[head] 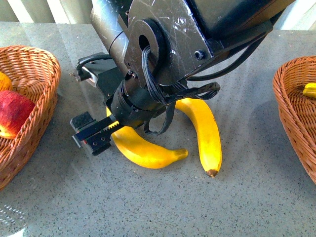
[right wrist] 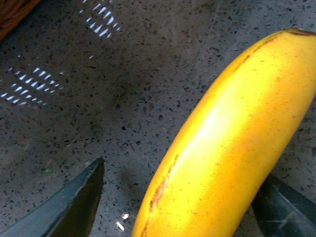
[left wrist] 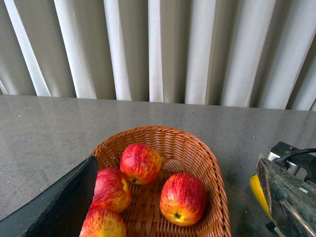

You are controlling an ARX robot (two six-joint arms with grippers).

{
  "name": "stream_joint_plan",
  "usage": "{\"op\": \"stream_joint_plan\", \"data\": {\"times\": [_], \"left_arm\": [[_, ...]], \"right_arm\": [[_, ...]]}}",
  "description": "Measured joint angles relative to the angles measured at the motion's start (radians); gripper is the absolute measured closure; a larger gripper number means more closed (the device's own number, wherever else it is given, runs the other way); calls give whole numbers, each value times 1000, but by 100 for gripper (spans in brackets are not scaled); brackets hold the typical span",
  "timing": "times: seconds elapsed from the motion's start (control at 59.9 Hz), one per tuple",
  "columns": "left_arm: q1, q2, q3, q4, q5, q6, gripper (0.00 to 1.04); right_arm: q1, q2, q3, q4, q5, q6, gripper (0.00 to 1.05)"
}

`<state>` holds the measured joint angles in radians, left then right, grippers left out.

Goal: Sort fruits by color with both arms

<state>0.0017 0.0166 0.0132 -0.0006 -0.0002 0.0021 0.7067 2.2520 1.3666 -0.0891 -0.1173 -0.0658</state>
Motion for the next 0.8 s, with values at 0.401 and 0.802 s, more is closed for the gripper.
{"op": "stream_joint_plan", "data": {"times": [0.401, 0.802], "left_arm": [[0, 0, 0, 0, 0, 0, 9], [0, 0, 0, 0, 0, 0, 9]], "right_arm": [[-39, -186, -161, 145, 0, 160, 69], [-290, -688, -444, 354, 135, 342, 69]]}}
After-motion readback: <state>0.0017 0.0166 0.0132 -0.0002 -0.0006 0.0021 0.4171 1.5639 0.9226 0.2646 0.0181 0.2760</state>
